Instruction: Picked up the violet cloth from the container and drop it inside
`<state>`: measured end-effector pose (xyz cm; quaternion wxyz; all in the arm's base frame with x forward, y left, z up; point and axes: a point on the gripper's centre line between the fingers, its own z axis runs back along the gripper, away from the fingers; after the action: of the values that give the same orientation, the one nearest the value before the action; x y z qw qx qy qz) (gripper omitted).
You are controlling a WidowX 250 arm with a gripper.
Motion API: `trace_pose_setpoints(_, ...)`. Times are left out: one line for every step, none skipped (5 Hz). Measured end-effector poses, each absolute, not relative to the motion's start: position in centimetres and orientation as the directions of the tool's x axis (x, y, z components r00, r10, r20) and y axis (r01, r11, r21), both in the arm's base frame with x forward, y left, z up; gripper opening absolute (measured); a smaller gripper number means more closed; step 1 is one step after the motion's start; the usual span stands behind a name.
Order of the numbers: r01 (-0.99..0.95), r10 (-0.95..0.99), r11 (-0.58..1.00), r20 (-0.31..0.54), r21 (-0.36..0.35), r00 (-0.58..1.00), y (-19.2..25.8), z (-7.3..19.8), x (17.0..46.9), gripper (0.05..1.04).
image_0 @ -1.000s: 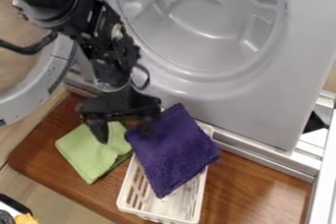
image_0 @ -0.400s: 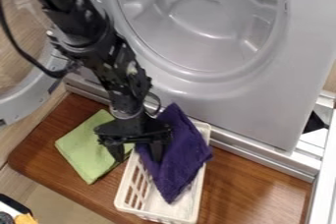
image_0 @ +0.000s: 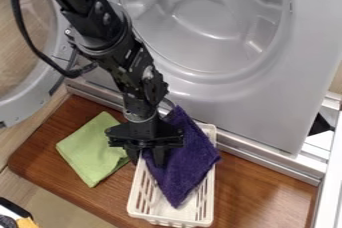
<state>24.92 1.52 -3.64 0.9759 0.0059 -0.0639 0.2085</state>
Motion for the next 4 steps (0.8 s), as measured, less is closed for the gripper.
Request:
trace_pose_setpoints(-0.411, 0.408, 0.912, 0.142, -0.012, 0.902, 1.5, -3.1, 25.1, 0.364)
trace_pose_setpoints(-0.421, 0.418, 0.907, 0.174, -0.022, 0.892, 1.6, -1.6, 25.5, 0.336)
trace_pose_setpoints(-0.407, 0.409, 0.912, 0.189, -0.048, 0.893, 1.3, -0.1, 25.6, 0.31)
trace_pose_setpoints(-0.353, 0.363, 0.932, 0.212, -0.085, 0.907, 0.1, 0.8, 26.0, 0.301)
